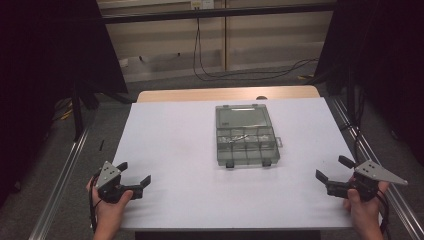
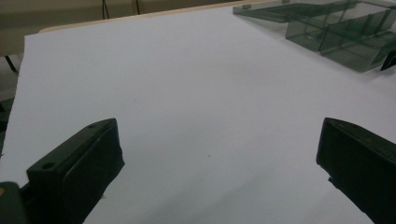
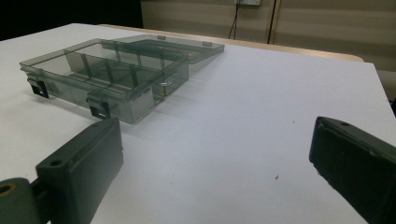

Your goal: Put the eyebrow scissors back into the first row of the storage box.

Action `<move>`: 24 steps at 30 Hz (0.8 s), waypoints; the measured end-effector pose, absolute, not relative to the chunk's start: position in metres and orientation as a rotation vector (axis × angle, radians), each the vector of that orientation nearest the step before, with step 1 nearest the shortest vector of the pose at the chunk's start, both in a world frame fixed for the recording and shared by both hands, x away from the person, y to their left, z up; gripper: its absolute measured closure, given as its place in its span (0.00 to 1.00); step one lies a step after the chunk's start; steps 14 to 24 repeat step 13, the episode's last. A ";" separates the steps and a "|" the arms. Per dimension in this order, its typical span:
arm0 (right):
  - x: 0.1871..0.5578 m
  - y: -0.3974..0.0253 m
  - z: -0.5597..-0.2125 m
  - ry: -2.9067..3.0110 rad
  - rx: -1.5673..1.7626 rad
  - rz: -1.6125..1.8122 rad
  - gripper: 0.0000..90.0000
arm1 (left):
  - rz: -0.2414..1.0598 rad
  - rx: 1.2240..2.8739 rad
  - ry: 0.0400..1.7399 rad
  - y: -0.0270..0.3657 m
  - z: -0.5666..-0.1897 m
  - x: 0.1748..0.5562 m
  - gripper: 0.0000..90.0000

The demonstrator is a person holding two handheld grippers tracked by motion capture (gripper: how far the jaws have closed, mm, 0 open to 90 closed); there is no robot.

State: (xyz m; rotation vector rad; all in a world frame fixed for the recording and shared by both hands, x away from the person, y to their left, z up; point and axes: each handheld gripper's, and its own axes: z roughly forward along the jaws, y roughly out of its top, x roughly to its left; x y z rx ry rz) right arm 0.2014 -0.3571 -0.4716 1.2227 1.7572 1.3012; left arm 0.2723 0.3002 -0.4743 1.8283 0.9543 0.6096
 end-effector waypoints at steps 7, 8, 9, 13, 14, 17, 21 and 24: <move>0.202 -0.357 -0.472 1.756 1.225 1.297 0.03 | 0.610 1.794 0.971 0.303 -0.474 0.271 0.00; 0.202 -0.357 -0.472 1.758 1.224 1.296 0.03 | 0.606 1.784 0.978 0.303 -0.475 0.271 0.00; 0.202 -0.356 -0.472 1.758 1.227 1.293 0.03 | 0.608 1.775 0.981 0.304 -0.475 0.271 0.00; 0.202 -0.356 -0.472 1.763 1.230 1.288 0.03 | 0.593 1.753 0.986 0.305 -0.475 0.271 0.00; 0.202 -0.356 -0.472 1.763 1.230 1.288 0.03 | 0.593 1.753 0.986 0.305 -0.475 0.271 0.00; 0.202 -0.356 -0.472 1.763 1.230 1.288 0.03 | 0.593 1.753 0.986 0.305 -0.475 0.271 0.00; 0.202 -0.356 -0.472 1.763 1.230 1.288 0.03 | 0.593 1.753 0.986 0.305 -0.475 0.271 0.00; 0.202 -0.356 -0.472 1.763 1.230 1.288 0.03 | 0.593 1.753 0.986 0.305 -0.475 0.271 0.00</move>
